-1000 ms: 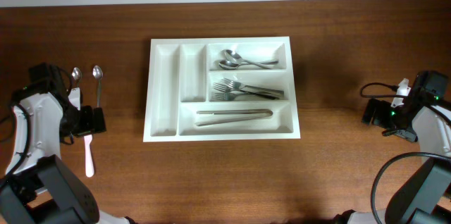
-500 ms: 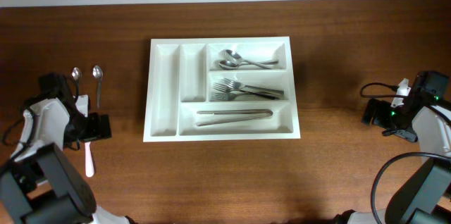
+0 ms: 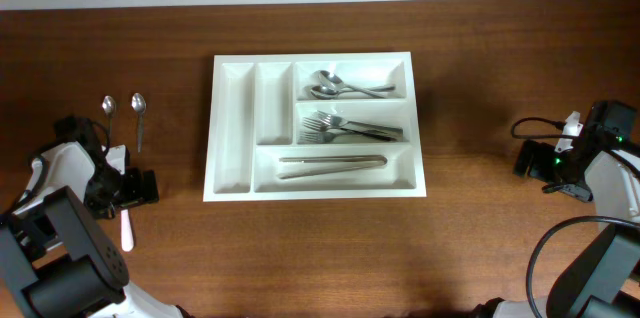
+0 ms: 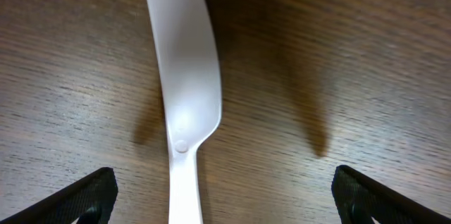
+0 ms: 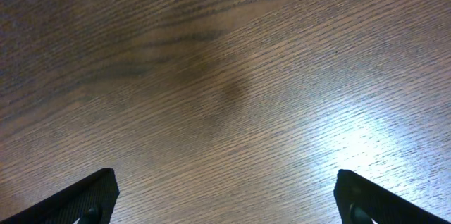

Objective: Pack container
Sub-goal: 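Lower the left gripper onto the pink knife and close on its handle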

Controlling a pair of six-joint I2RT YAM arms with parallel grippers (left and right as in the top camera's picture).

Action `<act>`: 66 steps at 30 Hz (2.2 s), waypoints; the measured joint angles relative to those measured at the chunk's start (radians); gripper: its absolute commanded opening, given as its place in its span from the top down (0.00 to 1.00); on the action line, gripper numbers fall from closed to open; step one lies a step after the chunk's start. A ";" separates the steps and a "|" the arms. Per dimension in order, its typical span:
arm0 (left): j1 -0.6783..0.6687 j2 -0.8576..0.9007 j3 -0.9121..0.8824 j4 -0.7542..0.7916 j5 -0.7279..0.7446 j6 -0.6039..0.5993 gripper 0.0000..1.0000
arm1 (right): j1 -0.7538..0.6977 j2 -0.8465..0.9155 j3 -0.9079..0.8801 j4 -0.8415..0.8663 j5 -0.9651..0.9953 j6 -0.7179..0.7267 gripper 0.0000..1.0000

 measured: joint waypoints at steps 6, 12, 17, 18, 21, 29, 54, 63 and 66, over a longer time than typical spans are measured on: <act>0.034 0.000 -0.047 0.026 0.018 0.005 0.01 | 0.000 0.000 0.000 0.000 0.000 0.000 0.01; 0.040 0.000 -0.048 0.035 0.028 0.019 0.01 | 0.000 0.000 0.000 0.000 0.000 0.000 0.01; 0.040 0.000 -0.048 0.045 0.029 0.031 0.10 | 0.000 0.000 0.000 0.000 0.000 0.000 0.01; 0.040 0.000 -0.048 0.049 0.030 0.034 0.11 | 0.000 0.000 0.000 0.000 0.000 0.000 0.01; 0.040 0.000 -0.048 0.056 0.032 0.041 0.16 | 0.000 0.000 0.000 0.000 0.000 0.000 0.01; 0.040 0.000 -0.048 0.058 0.032 0.042 0.20 | 0.000 0.000 0.000 0.000 0.000 0.000 0.01; 0.042 -0.015 -0.069 0.100 0.040 0.049 0.57 | 0.000 0.000 0.000 0.000 0.000 0.000 0.01; 0.042 -0.015 -0.069 0.090 0.040 0.049 0.61 | 0.000 0.000 0.000 0.000 0.000 0.000 0.01; 0.042 -0.015 -0.069 0.078 0.037 0.049 0.65 | 0.000 0.000 0.000 0.000 0.000 0.000 0.01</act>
